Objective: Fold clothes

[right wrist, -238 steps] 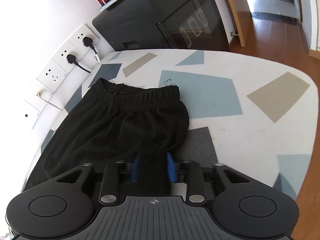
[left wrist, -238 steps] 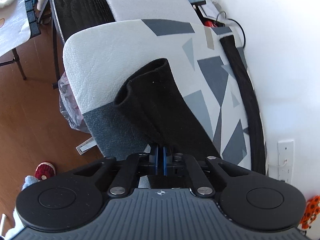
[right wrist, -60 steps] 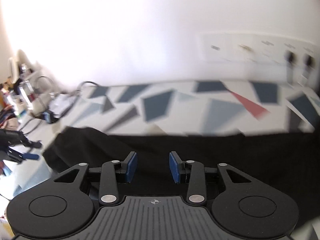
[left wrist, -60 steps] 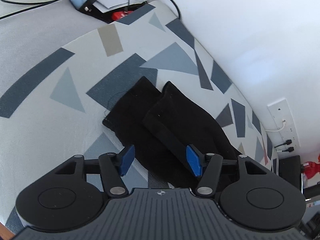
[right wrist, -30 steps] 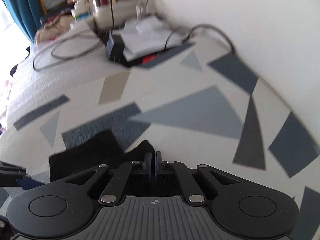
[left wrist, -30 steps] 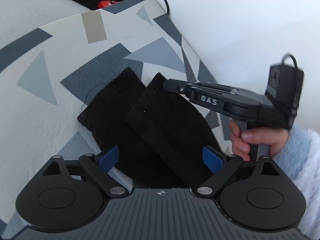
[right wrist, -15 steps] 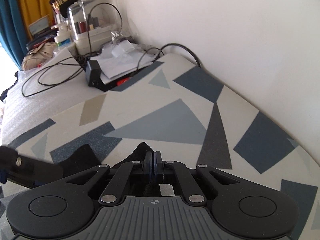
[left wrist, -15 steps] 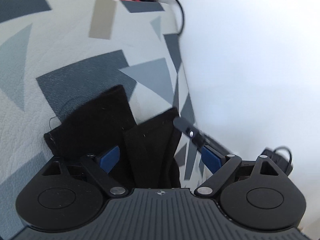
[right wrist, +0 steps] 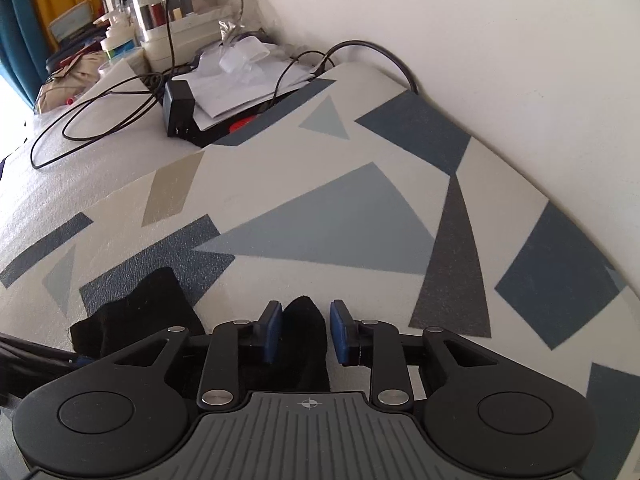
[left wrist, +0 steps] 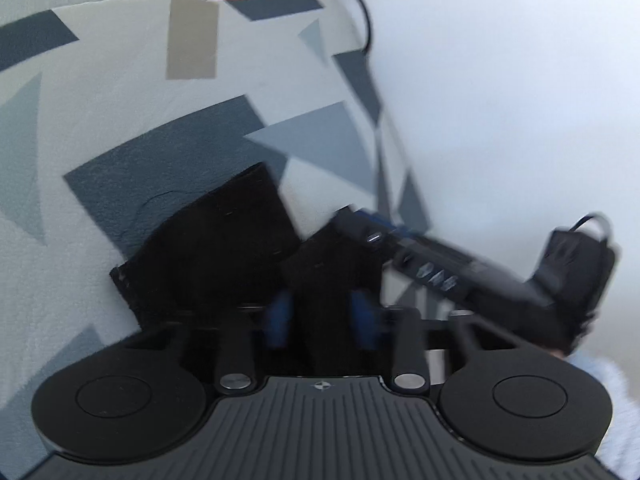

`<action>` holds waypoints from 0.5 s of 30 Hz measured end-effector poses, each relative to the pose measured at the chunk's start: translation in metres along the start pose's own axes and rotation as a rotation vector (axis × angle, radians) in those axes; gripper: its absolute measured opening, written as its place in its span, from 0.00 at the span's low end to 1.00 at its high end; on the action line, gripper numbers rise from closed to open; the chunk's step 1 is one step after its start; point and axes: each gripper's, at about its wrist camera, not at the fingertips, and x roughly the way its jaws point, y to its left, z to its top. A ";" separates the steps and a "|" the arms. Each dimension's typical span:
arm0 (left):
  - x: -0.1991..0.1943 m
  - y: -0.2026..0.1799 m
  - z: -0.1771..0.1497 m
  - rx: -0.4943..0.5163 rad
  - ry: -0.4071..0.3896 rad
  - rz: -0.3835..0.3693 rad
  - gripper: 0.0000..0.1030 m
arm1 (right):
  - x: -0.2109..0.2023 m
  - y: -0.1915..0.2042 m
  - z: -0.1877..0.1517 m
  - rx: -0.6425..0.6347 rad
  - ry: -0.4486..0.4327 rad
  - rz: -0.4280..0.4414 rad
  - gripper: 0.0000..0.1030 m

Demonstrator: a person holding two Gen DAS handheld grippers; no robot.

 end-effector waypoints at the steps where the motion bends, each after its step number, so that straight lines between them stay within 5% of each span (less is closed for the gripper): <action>1: -0.005 -0.001 -0.003 0.011 -0.013 0.011 0.04 | -0.002 -0.001 0.001 0.013 -0.002 0.017 0.03; 10: -0.095 -0.026 -0.047 0.153 -0.203 -0.071 0.04 | -0.065 0.026 0.012 -0.088 -0.136 0.200 0.03; 15: -0.118 -0.028 -0.045 0.164 -0.310 -0.047 0.03 | -0.068 0.062 0.024 -0.184 -0.138 0.292 0.02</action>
